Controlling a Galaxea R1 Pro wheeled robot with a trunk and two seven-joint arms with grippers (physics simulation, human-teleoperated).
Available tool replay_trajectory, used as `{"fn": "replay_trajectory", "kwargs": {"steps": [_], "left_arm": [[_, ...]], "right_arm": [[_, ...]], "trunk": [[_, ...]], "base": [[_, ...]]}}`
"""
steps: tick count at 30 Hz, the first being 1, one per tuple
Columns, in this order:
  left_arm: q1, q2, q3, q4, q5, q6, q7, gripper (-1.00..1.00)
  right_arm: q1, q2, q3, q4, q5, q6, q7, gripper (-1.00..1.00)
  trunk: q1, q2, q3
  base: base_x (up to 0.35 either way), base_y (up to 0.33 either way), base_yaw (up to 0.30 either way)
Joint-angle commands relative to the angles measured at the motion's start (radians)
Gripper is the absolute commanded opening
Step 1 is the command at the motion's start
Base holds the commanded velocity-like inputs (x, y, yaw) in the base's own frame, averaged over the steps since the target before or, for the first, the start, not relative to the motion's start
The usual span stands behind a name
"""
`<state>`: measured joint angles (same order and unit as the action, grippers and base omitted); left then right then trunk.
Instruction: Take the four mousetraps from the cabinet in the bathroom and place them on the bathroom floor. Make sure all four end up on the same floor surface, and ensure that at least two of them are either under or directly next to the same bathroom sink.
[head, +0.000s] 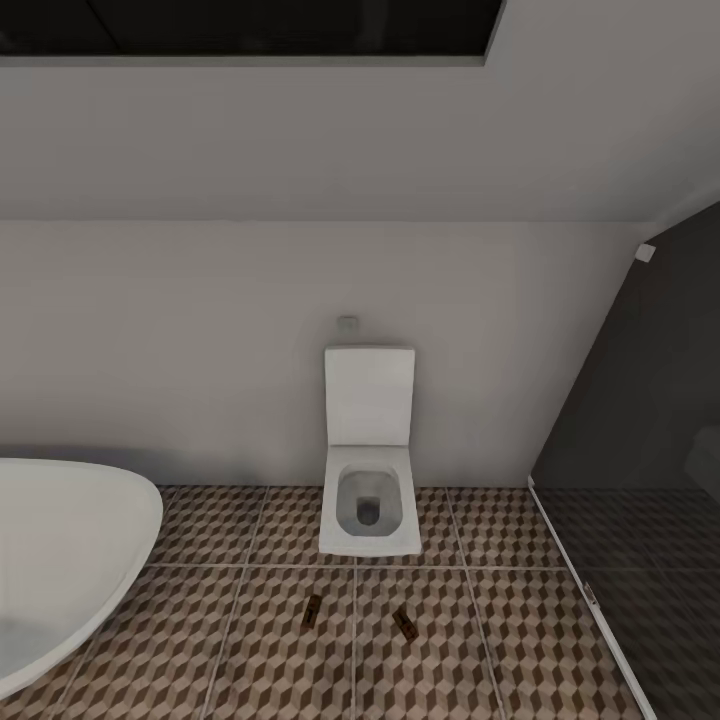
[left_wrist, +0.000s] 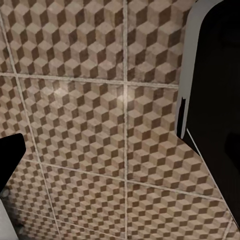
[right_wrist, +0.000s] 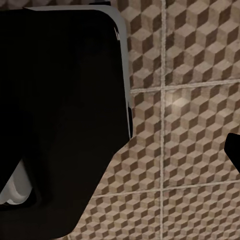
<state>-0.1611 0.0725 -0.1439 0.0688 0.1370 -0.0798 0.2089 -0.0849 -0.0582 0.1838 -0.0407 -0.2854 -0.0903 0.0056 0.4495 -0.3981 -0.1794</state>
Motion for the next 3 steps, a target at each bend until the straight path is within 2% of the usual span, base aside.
{"fn": "replay_trajectory", "kwargs": {"steps": [1, 3], "left_arm": [[-0.002, 0.000, -0.009, 0.004, 0.010, -0.008, 0.000, 1.00], [-0.002, 0.000, -0.009, 0.005, 0.010, -0.008, 0.001, 1.00]], "right_arm": [[-0.001, 0.000, 0.009, 0.001, -0.010, -0.003, 0.001, 1.00], [-0.001, 0.000, 0.009, 0.001, -0.009, -0.003, 0.001, 1.00]], "trunk": [[0.001, -0.002, -0.002], [0.001, -0.002, -0.002]], "base": [[0.000, 0.000, 0.000], [0.000, 0.000, 0.000]]}}
